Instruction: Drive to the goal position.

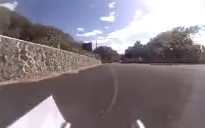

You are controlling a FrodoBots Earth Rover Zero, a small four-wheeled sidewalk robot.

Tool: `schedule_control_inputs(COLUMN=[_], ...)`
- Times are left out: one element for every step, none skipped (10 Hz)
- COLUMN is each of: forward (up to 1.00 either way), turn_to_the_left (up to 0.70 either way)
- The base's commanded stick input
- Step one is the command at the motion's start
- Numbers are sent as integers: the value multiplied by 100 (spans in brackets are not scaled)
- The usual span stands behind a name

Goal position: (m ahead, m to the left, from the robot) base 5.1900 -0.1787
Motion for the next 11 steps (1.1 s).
schedule_control_inputs(forward=[70,70,70,70,70,70,70,70,70,70,70], turn_to_the_left=[0,0,0,0,0,0,0,-22,-35,-35,-35])
